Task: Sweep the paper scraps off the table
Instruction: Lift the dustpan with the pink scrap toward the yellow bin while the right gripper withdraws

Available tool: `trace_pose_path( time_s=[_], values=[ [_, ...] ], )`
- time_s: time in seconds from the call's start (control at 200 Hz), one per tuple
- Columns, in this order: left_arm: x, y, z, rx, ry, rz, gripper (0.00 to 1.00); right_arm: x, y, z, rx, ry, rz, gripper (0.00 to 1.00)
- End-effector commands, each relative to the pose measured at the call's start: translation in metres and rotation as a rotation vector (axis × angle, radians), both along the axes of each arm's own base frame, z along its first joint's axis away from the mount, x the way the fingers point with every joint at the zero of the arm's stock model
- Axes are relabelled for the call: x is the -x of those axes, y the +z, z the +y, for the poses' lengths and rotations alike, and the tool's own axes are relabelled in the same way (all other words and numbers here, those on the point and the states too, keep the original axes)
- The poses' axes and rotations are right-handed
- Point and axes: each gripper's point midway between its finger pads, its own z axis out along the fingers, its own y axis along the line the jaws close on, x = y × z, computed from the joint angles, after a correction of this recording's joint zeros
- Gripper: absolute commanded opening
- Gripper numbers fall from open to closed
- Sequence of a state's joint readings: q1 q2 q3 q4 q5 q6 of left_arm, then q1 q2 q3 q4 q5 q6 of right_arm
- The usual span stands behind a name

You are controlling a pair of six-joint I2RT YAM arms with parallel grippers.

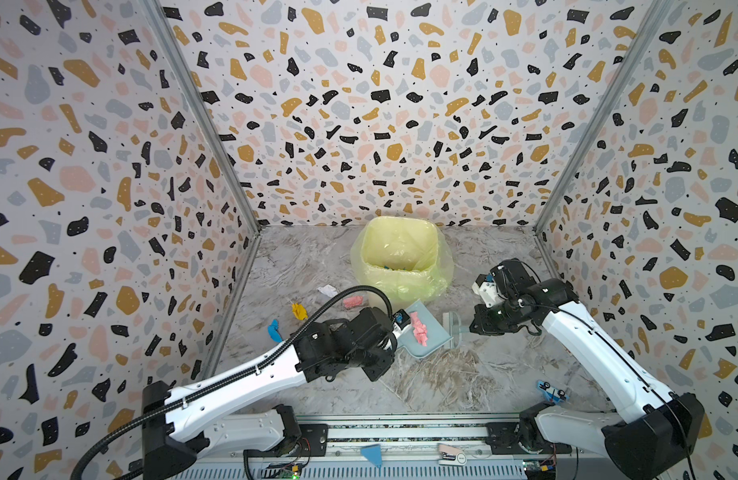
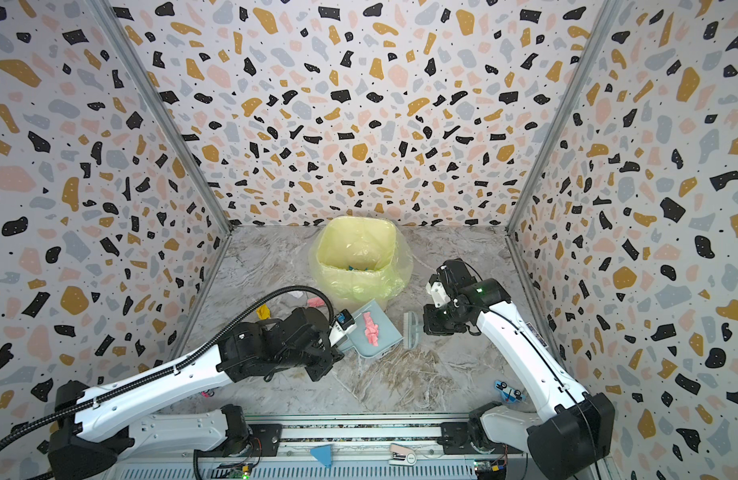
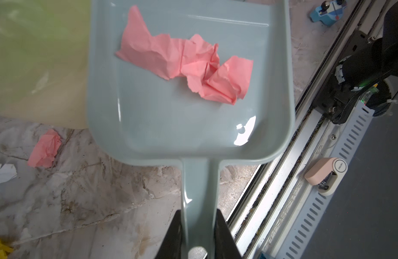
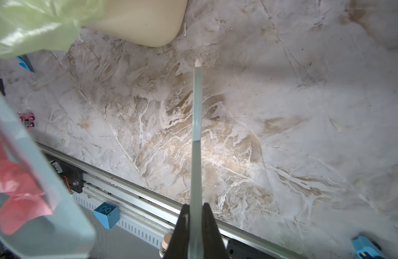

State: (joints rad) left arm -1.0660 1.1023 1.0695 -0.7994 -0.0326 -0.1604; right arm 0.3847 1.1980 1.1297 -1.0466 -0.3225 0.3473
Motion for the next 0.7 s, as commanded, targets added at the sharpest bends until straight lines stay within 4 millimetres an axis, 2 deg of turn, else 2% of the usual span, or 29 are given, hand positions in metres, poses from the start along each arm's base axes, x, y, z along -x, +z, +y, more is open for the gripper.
trace_pose_path(
  time_s=[0.0, 0.155, 0.365, 0.546, 0.696],
  values=[
    [0.000, 0.020, 0.011, 0.019, 0.033, -0.021, 0.15, 0.002, 0.005, 0.006, -0.102, -0.002, -0.020, 0.00],
    [0.000, 0.037, 0.023, 0.021, 0.058, -0.051, 0.15, 0.003, 0.002, 0.004, -0.145, -0.021, -0.013, 0.00],
    [-0.013, 0.067, 0.039, 0.023, 0.155, -0.122, 0.12, 0.002, 0.007, 0.005, -0.179, -0.028, -0.020, 0.00],
    [-0.033, 0.090, 0.054, 0.000, 0.231, -0.155, 0.11, 0.003, 0.010, 0.005, -0.209, -0.033, -0.030, 0.00],
    [-0.062, 0.107, 0.076, -0.050, 0.304, -0.202, 0.10, 0.005, 0.009, 0.005, -0.234, -0.041, -0.030, 0.00]
  ],
)
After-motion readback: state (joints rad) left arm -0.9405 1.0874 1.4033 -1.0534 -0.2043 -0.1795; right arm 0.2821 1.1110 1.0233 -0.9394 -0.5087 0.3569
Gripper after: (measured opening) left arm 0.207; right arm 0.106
